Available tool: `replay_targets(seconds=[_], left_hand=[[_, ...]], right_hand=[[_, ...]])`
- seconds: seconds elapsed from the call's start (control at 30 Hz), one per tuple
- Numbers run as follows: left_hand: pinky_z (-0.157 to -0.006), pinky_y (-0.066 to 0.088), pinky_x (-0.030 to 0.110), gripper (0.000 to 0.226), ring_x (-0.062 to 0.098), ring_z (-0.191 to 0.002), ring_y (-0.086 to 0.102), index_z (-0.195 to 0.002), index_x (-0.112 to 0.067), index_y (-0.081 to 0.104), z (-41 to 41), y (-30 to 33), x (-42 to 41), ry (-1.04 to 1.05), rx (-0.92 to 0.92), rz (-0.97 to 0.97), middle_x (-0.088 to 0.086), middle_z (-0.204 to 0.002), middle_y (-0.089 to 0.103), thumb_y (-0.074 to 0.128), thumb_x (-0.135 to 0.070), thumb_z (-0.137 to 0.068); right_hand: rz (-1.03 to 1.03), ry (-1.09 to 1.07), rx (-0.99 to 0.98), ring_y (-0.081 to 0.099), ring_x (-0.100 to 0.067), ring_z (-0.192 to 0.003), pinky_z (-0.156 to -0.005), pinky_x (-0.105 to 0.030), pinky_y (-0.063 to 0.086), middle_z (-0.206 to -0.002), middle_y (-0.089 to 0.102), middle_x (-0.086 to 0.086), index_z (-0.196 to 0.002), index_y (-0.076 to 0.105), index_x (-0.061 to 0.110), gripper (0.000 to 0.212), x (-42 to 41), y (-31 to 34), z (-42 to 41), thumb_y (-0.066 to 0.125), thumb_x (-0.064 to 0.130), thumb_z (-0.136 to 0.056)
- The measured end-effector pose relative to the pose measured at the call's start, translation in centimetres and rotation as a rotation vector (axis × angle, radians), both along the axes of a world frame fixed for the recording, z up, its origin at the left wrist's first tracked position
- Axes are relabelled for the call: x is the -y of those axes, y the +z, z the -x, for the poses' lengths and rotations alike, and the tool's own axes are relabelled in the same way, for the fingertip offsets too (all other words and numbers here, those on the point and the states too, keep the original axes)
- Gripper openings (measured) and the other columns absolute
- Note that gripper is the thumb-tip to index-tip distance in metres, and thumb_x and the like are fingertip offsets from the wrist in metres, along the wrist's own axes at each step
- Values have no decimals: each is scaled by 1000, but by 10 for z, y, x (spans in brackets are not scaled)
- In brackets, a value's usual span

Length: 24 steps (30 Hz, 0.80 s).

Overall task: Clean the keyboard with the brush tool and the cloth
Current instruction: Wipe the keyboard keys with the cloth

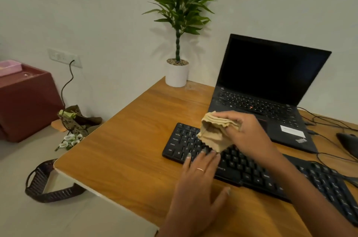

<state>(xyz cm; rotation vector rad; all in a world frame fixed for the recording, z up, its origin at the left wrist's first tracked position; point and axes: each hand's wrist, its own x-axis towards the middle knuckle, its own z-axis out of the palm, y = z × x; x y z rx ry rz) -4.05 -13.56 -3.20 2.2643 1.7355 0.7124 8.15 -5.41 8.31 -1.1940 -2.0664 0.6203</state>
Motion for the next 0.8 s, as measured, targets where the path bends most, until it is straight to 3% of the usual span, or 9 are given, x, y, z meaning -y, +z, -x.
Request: replay_targets(seconds=[0.07, 0.13, 0.17, 0.27, 0.3, 0.4, 0.5, 0.63, 0.8], left_hand=[[-120, -2, 43, 73, 9, -148, 7, -154, -26, 16, -3, -6, -11, -70, -110, -1, -12, -160, 17, 34, -63, -94], [-115, 15, 41, 70, 11, -140, 35, -146, -24, 40, -1, -2, -11, -23, -181, -16, -10, -149, 43, 36, -66, -90], [-114, 16, 40, 69, 13, -137, 40, -143, -22, 45, -1, 0, -12, -3, -195, -9, -8, -145, 48, 35, -66, -90], [-115, -2, 37, 73, 17, -146, 20, -151, -18, 28, -2, -1, -14, -46, -155, 71, -1, -156, 31, 31, -63, -94], [-115, -1, 36, 72, 16, -144, 24, -149, -18, 32, -2, -1, -14, -42, -146, 34, -2, -153, 35, 33, -63, -93], [-108, 30, 37, 69, 10, -128, 51, -131, -25, 58, -2, -5, -13, -17, -162, 17, -11, -133, 59, 39, -71, -83], [-103, 41, 36, 70, 9, -124, 55, -129, -27, 59, -6, -16, -18, -31, -154, -73, -13, -129, 61, 39, -73, -80], [-95, 52, 36, 67, 7, -114, 59, -120, -28, 65, -5, -14, -20, 15, -166, -132, -14, -120, 65, 41, -74, -77], [-100, 45, 41, 73, 10, -123, 55, -131, -28, 59, -6, -18, -21, 39, -211, -177, -14, -132, 60, 35, -74, -79]], right_hand=[[7, 110, 120, 57, -2, -102, -85, -18, 49, -116, 63, 13, -112, 66, 30, 43, -11, -2, 23, 51, -2, -88], [56, 279, 218, 57, -6, -105, -84, -21, 51, -121, 60, 12, -115, 65, 29, 47, -14, -8, 46, 48, -5, -87], [69, 362, 283, 55, -6, -106, -85, -21, 50, -123, 59, 11, -115, 65, 28, 49, -14, -12, 56, 46, -7, -86], [2, 533, 578, 47, -11, -110, -92, -30, 44, -128, 55, 9, -117, 64, 30, 57, -23, -33, 81, 46, -11, -81], [-41, 543, 661, 44, -12, -111, -94, -33, 41, -130, 54, 10, -118, 62, 30, 57, -29, -37, 86, 49, -10, -80], [-228, 459, 810, 40, -14, -119, -101, -36, 33, -133, 53, 10, -122, 59, 25, 43, -54, -38, 93, 60, 4, -84], [-166, 425, 773, 43, -12, -113, -97, -33, 38, -128, 56, 6, -119, 62, 26, 41, -62, -41, 94, 62, 5, -83], [-10, 680, 716, 38, 10, -99, -85, -10, 37, -127, 57, 9, -114, 67, 22, 50, -44, -45, 95, 51, -12, -80], [-53, 386, 719, 48, -14, -115, -95, -33, 44, -127, 56, 3, -118, 63, 22, 43, -87, -40, 86, 61, -2, -82]])
